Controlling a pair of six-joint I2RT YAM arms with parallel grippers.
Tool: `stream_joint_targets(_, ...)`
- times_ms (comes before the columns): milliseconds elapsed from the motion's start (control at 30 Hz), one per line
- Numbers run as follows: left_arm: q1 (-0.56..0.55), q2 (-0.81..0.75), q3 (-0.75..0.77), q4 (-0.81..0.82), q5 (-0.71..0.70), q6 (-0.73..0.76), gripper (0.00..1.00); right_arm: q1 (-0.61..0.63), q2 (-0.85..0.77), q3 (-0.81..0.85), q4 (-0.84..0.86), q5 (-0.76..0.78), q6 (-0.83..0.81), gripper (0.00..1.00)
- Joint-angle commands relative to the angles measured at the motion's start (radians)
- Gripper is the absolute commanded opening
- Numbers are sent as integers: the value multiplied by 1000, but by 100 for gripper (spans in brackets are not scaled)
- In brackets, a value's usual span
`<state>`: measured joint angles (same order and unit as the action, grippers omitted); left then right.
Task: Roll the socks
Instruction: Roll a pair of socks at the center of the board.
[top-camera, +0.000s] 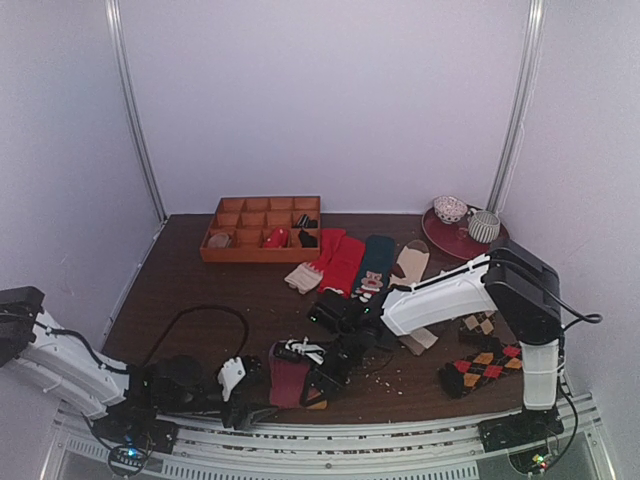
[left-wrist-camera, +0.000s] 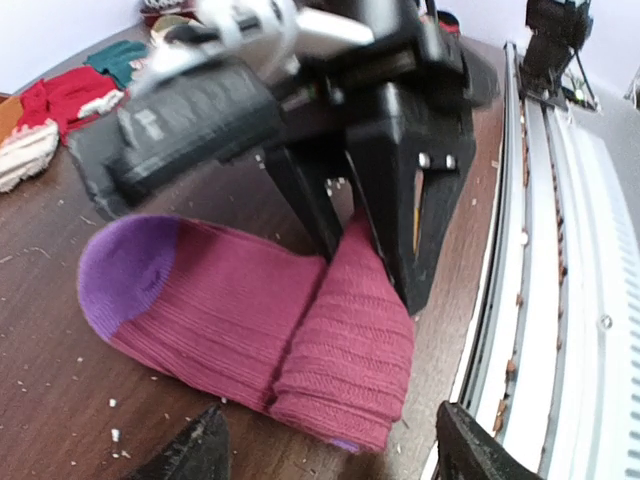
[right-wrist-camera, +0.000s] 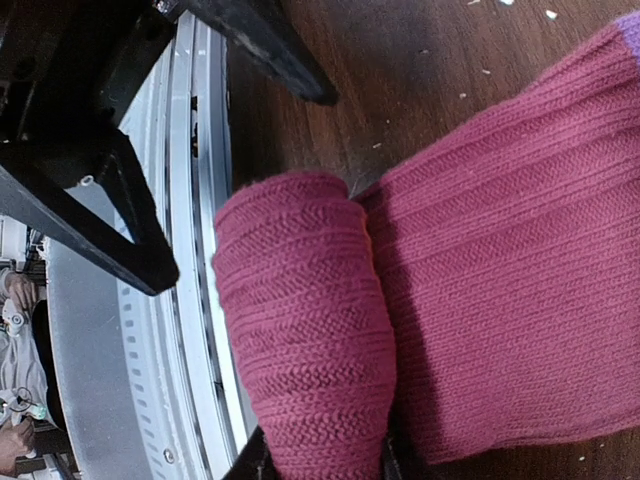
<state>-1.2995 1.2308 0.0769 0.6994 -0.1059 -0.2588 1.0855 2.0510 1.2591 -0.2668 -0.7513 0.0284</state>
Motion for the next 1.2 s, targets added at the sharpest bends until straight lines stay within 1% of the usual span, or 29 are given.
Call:
stream_joint_targets(0, -7, 111, 28, 193, 27, 101, 71, 1, 93, -36, -224, 93, -5, 24)
stream_joint_targets(200, -7, 222, 61, 259, 75, 121, 71, -10, 96, -41, -214, 92, -7, 24)
stream_joint_targets(333, -7, 258, 67, 295, 77, 128, 70, -14, 97, -41, -212, 90, -10, 24)
stream_joint_targets(367, -7, 271, 73, 296, 73, 128, 69, -14, 97, -41, -212, 90, -10, 24)
stream_joint_targets(533, -7, 354, 106, 298, 80, 120, 56, -17, 94, -45, -208, 94, -9, 24)
stream_joint_targets(633, -7, 394, 112, 302, 79, 104, 47, -17, 88, -52, -204, 93, -5, 24)
stream_joint_targets(667, -7, 402, 112, 307, 78, 96, 40, -18, 85, -56, -199, 95, -3, 24)
stream_joint_targets(700, -7, 408, 112, 312, 78, 93, 28, -17, 82, -60, -194, 96, -1, 24)
stream_joint_targets(733, -7, 412, 112, 312, 73, 84, 13, -17, 79, -62, -190, 95, 1, 24)
stream_joint_targets(767, -7, 414, 112, 311, 72, 77, 3, -17, 77, -65, -184, 94, 4, 24)
stream_joint_targets(800, -7, 416, 112, 306, 73, 72, 0, -16, 75, -67, -179, 91, 6, 24)
stream_joint_targets(867, -7, 417, 112, 293, 65, 50, 0, -17, 68, -75, -158, 82, 12, 24)
stream_joint_targets(900, -7, 418, 110, 288, 60, 32, 0, -18, 61, -78, -143, 77, 16, 25)
stream_joint_targets(1033, -6, 431, 106, 231, 41, -67, 0, -16, 5, -110, -36, 65, 42, 42)
stream_joint_targets(1167, 8, 420, 82, 145, 50, -234, 0, -18, -125, -173, 129, 159, 33, 55)
